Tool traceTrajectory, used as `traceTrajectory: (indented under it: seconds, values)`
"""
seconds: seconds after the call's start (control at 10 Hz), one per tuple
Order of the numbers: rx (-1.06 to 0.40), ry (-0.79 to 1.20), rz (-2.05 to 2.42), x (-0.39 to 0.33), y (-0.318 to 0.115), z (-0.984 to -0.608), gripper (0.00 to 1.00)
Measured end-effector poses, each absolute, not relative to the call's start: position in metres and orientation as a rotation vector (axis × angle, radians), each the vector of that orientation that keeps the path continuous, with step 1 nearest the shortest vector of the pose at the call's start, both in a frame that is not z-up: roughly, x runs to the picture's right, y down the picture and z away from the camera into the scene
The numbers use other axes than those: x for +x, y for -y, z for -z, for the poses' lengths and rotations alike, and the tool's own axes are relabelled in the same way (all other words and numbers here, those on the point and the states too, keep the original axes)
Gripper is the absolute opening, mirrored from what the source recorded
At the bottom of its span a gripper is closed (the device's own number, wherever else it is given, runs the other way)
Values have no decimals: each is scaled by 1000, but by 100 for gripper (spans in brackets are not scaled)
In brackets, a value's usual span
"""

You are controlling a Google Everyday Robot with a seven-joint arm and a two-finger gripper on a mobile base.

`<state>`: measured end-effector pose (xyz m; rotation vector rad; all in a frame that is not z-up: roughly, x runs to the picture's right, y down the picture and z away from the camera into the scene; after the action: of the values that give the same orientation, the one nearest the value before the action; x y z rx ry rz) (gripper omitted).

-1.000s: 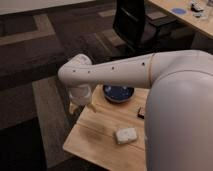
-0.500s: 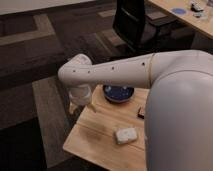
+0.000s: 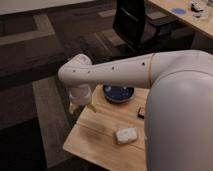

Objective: Place the pepper on the white sponge

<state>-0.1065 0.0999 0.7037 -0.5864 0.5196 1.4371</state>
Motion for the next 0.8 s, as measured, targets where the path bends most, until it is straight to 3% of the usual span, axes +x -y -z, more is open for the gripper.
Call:
traceTrajectory:
  seconds: [0.8]
  values:
    - [-562,-513,-1438,-96,-93,-704,65]
